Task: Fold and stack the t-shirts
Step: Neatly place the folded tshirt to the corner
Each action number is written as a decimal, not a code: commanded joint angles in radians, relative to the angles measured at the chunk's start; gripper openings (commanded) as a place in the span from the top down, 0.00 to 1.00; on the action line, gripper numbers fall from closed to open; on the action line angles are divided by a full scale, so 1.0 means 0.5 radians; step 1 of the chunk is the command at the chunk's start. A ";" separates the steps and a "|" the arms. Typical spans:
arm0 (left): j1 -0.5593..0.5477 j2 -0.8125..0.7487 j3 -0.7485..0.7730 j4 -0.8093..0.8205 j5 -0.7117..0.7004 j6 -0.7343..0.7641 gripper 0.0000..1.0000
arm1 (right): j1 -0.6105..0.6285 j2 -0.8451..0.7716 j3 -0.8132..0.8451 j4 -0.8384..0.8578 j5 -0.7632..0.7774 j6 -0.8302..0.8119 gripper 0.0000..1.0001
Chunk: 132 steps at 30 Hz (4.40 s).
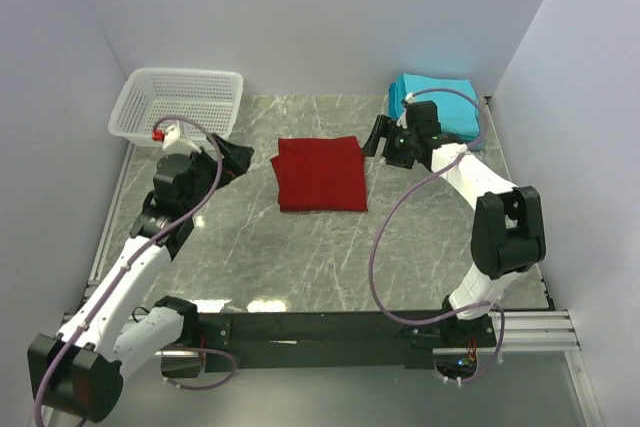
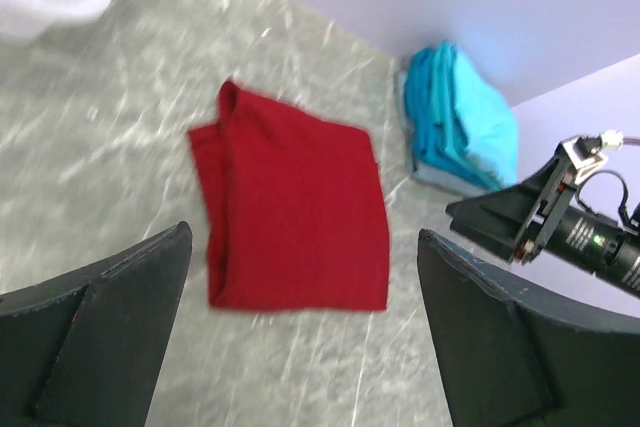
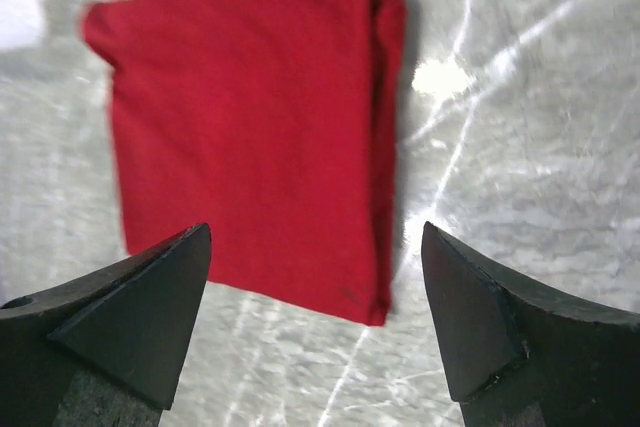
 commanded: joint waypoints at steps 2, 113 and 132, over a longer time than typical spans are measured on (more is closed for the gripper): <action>-0.002 -0.168 -0.177 -0.060 -0.034 -0.137 0.01 | 0.078 0.097 0.043 -0.002 0.171 -0.100 0.09; 0.001 -0.181 -0.144 -0.339 -0.733 -0.140 0.01 | 0.097 0.705 2.016 -0.020 1.994 -1.809 1.00; 0.001 -0.122 -0.137 -0.339 -0.730 -0.156 0.01 | -0.001 0.797 2.031 -0.033 1.942 -1.723 1.00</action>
